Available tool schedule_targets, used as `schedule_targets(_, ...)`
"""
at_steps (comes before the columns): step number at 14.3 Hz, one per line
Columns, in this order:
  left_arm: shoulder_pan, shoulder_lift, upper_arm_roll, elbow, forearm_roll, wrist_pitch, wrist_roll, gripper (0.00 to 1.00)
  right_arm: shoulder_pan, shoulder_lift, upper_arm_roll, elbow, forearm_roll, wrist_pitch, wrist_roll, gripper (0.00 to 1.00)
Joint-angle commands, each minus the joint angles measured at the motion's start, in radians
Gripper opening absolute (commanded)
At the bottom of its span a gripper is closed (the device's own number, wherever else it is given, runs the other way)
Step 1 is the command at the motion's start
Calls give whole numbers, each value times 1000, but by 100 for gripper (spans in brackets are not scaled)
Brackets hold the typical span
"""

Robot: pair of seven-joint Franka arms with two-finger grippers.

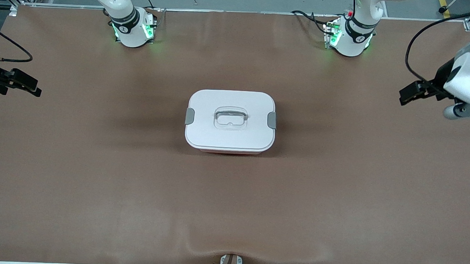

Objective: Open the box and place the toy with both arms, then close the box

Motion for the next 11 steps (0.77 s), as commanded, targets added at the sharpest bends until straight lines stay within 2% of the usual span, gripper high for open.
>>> schedule_targets(1,18,-108,-2,-105,-16,8,55,100,0,-9,1,7,-16,-18,-7,100)
schedule_targets(9,35,-114,1,-68,-31,0,126,100,14,-7,1,8,-31,-14,-7,100)
schedule_targets(11,38,-103,1,-27,-31,-1,124,100,15,-7,1,17,-34,-6,-7,100)
